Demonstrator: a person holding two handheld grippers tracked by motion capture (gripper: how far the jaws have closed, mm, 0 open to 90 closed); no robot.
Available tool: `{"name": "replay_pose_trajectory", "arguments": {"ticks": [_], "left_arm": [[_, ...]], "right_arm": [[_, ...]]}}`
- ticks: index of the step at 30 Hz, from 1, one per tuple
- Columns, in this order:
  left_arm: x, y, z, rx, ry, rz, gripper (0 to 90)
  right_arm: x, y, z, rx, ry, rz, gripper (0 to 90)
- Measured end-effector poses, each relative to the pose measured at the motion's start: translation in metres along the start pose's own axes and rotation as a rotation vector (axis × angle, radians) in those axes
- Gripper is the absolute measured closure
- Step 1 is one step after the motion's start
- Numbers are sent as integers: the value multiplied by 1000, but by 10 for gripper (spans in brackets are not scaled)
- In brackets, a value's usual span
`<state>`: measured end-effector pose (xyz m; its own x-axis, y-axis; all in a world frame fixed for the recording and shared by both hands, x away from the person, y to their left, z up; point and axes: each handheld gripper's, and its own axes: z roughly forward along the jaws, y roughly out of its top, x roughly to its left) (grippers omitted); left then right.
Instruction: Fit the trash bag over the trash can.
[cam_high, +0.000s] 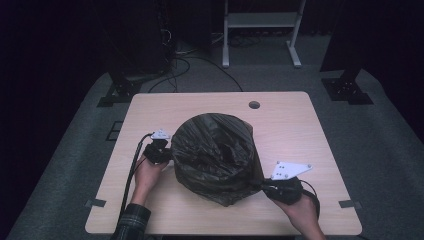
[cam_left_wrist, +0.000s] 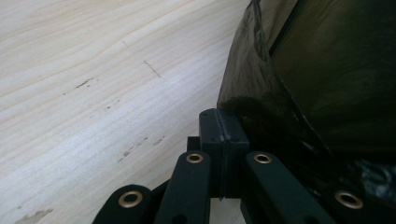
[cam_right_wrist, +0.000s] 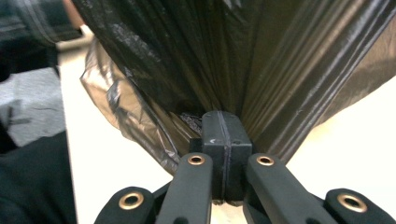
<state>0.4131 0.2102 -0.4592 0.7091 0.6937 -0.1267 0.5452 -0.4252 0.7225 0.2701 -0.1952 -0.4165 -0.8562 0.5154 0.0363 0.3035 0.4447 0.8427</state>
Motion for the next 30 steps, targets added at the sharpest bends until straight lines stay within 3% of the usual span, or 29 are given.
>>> {"name": "replay_pose_trajectory", "arguments": {"ticks": [7,11,14,16,17,19,26,30], "left_arm": [[1,0,3,4,-8,-8,900],[4,-1,3,17,9,-17,900],[6,-2,3,26,16,-19,900],[4,-2,0,24,21,2,900],[4,-2,-1,19,28,8,848],[4,-1,-7,-6,19,6,734],[-1,1,-44,-100,-6,27,483],[-6,0,-63,-119,-23,49,346]], "right_arm": [[-20,-11,13,64,-73,22,899],[-31,-13,20,100,-111,43,899],[-36,-15,26,109,-112,58,899],[-36,-15,28,113,-109,57,898],[-36,-15,28,110,-109,47,891],[-34,-15,26,92,-123,35,762],[-33,-13,7,0,-133,59,415],[-36,-14,-4,-64,-73,92,243]]}}
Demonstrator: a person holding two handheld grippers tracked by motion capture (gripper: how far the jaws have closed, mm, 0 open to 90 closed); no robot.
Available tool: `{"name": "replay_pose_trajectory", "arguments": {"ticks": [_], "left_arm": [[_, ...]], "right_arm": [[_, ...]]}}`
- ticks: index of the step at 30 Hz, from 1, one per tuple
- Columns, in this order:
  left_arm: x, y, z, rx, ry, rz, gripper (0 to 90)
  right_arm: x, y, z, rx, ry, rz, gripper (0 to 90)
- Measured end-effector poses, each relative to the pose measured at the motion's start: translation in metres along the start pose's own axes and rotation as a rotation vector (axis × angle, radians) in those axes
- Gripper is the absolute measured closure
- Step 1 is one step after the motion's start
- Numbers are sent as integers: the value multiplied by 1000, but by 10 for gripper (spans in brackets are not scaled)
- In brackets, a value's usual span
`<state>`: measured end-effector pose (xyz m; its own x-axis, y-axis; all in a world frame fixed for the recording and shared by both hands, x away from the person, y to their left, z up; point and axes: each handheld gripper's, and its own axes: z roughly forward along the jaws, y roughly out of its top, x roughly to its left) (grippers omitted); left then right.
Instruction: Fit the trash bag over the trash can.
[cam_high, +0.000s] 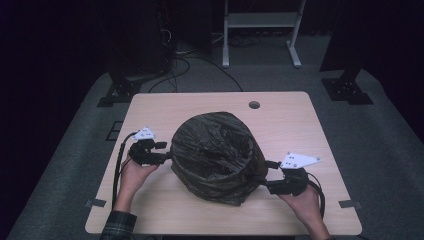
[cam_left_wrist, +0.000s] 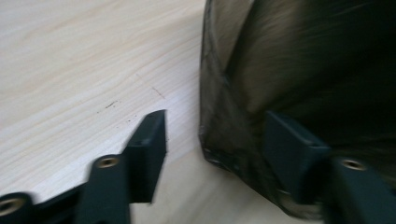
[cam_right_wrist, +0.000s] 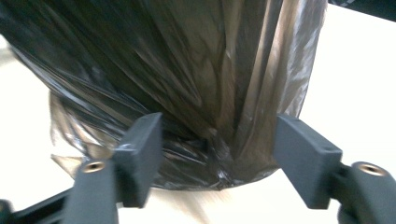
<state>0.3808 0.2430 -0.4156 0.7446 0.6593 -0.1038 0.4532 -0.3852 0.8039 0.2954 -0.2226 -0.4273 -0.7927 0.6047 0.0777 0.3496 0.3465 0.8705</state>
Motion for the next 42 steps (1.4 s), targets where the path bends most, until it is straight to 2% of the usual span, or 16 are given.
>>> {"name": "replay_pose_trajectory", "arguments": {"ticks": [3,8,9,11,14,19,22,25,28,30,35,42], "left_arm": [[-7,-1,-12,2,-12,23,246],[-19,-10,-27,16,-19,57,105],[-22,-12,-30,14,-22,67,99],[-27,-17,-34,18,-18,90,71],[-38,-26,-37,53,-2,120,15],[-51,-48,-37,72,-7,141,0],[-58,-60,-34,78,-12,157,0],[-64,-69,-26,112,-16,180,0],[-68,-77,-16,152,-36,190,0],[-69,-81,-11,176,-53,193,0],[-70,-88,-2,223,-58,211,0],[-67,-94,-3,170,-71,212,0]], "right_arm": [[-2,2,-5,-37,54,29,99],[0,10,-14,-57,78,18,90],[0,12,-16,-64,67,13,90],[0,17,-20,-77,89,15,90],[-1,23,-25,-115,117,4,90],[-3,36,-34,-166,123,-28,90],[-3,44,-38,-169,124,-44,90],[-3,52,-39,-170,122,-57,90],[-4,61,-40,-180,122,-67,90],[-4,67,-41,-180,121,-77,90],[-3,87,-39,-175,122,-108,90],[3,115,-28,-149,146,-144,90]]}}
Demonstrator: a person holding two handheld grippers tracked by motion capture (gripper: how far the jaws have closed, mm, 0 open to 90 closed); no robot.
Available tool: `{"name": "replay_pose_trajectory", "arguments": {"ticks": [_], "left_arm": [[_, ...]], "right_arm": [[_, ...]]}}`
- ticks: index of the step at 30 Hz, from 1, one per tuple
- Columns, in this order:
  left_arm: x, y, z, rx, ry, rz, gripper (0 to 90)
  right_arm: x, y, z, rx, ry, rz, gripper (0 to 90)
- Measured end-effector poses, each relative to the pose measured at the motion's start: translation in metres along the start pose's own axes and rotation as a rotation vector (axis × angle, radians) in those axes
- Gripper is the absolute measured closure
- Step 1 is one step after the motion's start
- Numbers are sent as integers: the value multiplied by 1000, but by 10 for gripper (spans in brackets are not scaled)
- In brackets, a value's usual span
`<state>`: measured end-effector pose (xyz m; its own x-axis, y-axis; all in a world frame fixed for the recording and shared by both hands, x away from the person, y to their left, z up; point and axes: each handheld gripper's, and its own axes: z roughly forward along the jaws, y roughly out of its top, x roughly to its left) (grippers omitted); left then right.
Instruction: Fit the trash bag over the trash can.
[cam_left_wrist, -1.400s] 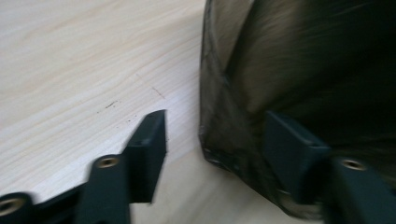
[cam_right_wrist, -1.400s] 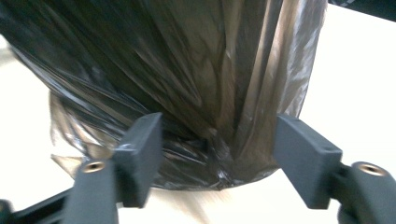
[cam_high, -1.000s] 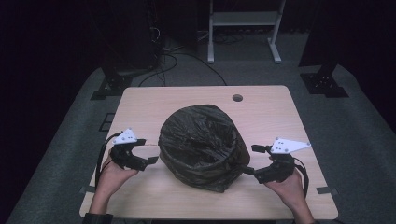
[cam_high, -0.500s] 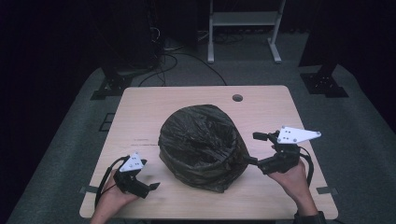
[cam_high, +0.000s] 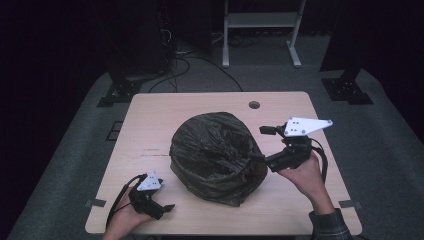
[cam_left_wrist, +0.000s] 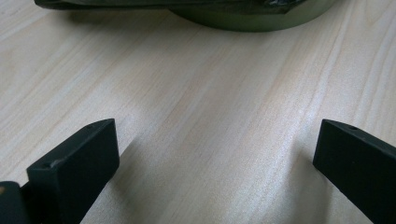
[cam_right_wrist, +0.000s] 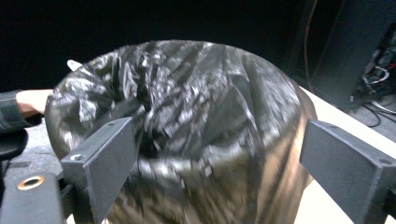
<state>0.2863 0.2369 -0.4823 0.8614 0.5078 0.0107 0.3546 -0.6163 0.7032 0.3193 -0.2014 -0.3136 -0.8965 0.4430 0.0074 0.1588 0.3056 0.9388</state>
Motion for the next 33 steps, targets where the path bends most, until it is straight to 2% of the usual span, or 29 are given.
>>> {"name": "replay_pose_trajectory", "arguments": {"ticks": [7,11,16,22,29,31,33], "left_arm": [[1,-2,0,-12,-9,6,0],[1,-2,0,-13,-12,12,0],[2,-2,0,-14,-16,13,0],[2,-2,0,-14,-20,17,0],[2,-2,-1,-14,-21,17,0],[2,-2,-1,-14,-21,17,0],[2,-2,0,-14,-21,17,0]], "right_arm": [[1,21,25,61,31,-28,90],[4,34,44,116,49,-49,90],[7,47,72,210,84,-74,90],[11,54,102,360,93,-117,91],[16,44,124,557,86,-151,90],[18,44,129,589,91,-165,90],[18,44,131,623,101,-157,90]]}}
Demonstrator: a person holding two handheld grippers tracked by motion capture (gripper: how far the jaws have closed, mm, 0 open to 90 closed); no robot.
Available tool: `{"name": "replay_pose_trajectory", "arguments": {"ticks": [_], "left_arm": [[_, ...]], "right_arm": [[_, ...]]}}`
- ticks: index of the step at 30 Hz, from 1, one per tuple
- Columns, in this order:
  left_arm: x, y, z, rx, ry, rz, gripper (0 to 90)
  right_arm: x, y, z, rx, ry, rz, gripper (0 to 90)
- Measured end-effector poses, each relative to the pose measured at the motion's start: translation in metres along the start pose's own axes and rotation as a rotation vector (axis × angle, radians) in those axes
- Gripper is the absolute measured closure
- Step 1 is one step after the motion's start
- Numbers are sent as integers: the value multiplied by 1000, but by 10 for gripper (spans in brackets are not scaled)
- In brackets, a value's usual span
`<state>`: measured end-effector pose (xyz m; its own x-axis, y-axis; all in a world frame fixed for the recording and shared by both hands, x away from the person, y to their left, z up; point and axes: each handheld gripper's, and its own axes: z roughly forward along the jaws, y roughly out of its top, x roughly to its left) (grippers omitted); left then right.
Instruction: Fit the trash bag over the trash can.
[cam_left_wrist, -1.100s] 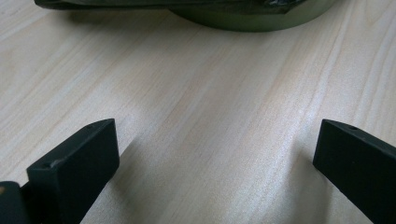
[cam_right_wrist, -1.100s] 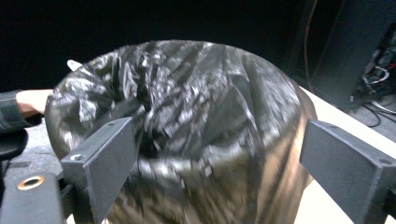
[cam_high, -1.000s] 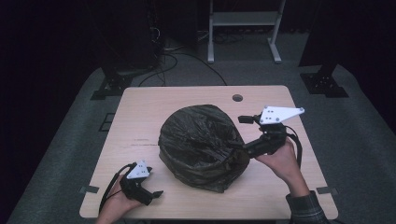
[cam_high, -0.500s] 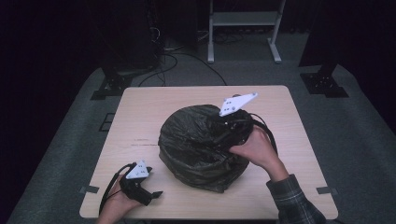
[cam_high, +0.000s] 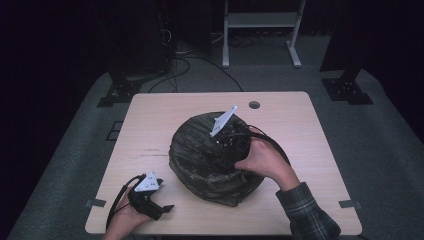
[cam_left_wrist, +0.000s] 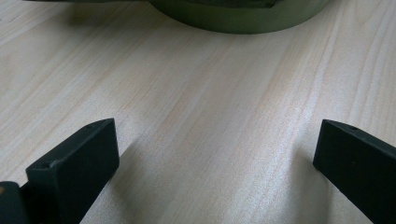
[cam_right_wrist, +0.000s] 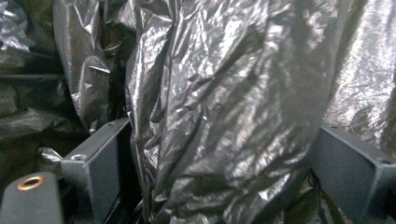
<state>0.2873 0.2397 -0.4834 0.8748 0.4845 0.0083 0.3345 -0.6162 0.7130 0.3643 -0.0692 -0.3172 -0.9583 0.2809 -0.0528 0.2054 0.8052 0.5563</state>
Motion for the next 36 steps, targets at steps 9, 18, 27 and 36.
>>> {"name": "replay_pose_trajectory", "arguments": {"ticks": [9,18,27,36], "left_arm": [[0,0,0,0,-1,0,0],[0,0,0,0,-1,1,0],[0,0,0,0,-1,1,0],[0,0,0,1,-3,3,0]], "right_arm": [[-1,2,2,28,27,1,91],[-2,9,-29,-87,6,4,91],[0,46,-22,-152,52,-25,91],[-2,72,18,-119,95,-22,91]]}}
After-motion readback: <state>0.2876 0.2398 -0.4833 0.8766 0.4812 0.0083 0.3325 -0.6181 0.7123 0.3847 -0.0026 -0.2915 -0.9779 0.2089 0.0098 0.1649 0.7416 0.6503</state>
